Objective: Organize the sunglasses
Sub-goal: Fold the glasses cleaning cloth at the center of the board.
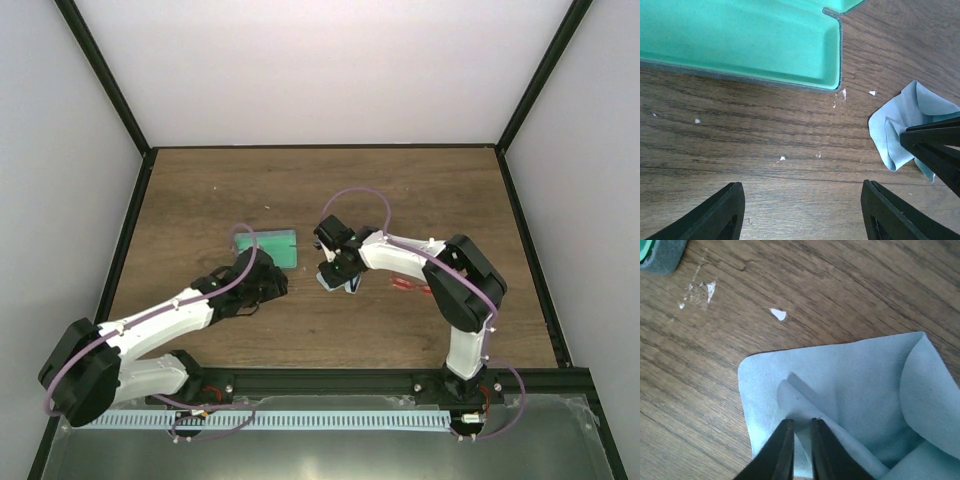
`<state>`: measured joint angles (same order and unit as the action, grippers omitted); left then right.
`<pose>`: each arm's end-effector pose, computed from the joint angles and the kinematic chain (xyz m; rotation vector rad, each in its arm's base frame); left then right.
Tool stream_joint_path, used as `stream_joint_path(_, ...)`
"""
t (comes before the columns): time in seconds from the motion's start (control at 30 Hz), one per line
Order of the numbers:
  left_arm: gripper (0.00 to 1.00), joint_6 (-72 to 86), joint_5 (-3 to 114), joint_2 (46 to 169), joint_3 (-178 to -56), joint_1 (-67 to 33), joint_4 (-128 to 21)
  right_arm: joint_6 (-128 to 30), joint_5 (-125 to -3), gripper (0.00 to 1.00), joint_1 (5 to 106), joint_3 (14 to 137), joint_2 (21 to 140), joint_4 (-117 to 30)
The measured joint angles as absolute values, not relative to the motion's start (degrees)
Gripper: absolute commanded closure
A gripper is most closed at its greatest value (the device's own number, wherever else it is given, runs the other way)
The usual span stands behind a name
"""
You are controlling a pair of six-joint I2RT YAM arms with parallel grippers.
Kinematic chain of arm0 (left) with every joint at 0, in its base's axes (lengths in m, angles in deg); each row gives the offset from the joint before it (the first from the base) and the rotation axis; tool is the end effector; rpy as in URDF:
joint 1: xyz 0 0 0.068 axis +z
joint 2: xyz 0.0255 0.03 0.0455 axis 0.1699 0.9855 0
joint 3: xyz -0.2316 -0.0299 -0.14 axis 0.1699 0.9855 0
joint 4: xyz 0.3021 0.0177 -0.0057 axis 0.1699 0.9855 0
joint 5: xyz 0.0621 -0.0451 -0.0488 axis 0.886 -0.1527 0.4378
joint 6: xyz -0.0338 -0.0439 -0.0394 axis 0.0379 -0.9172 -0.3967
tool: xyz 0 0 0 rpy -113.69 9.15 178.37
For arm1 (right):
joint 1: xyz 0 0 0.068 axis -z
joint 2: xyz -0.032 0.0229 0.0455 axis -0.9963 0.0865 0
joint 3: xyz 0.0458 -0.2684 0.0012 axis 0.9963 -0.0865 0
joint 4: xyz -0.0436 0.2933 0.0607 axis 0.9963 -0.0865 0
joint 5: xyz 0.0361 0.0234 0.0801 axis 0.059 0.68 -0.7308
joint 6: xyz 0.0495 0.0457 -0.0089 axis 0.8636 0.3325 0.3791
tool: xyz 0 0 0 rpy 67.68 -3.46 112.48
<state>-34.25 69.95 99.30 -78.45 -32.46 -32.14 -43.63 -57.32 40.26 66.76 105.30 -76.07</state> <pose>0.2031 -0.1766 0.1440 -0.2820 2.5576 -0.5462 0.2796 0.2787 0.1131 -0.8038 2.7422 0.2447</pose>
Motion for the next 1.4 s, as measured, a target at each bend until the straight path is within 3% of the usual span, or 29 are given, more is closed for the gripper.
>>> stream_joint_path(0.1,0.34,-34.23,70.04,98.82,-78.17,-32.46,-32.16,-43.77,-56.90,0.99,40.26,66.80,105.30,-76.07)
stream_joint_path(0.6,0.34,-34.23,69.95,98.86,-77.64,-32.46,-32.29,-43.37,-56.23,0.98,40.26,66.67,101.06,-76.46)
stream_joint_path(0.7,0.34,-34.20,69.95,98.86,-77.62,-32.46,-32.29,-43.53,-56.23,0.63,40.26,66.67,101.06,-76.64)
stream_joint_path(0.73,0.34,-34.20,69.95,98.86,-77.60,-32.46,-32.27,-43.28,-56.21,0.62,40.26,66.69,101.09,-76.66)
stream_joint_path(1.13,0.34,-34.20,69.75,98.91,-77.23,-32.46,-32.44,-43.66,-56.23,0.66,40.22,66.74,104.21,-76.05)
stream_joint_path(1.4,0.34,-34.20,69.75,98.78,-76.64,-32.46,-32.40,-44.12,-55.86,0.86,40.22,66.85,106.46,-75.83)
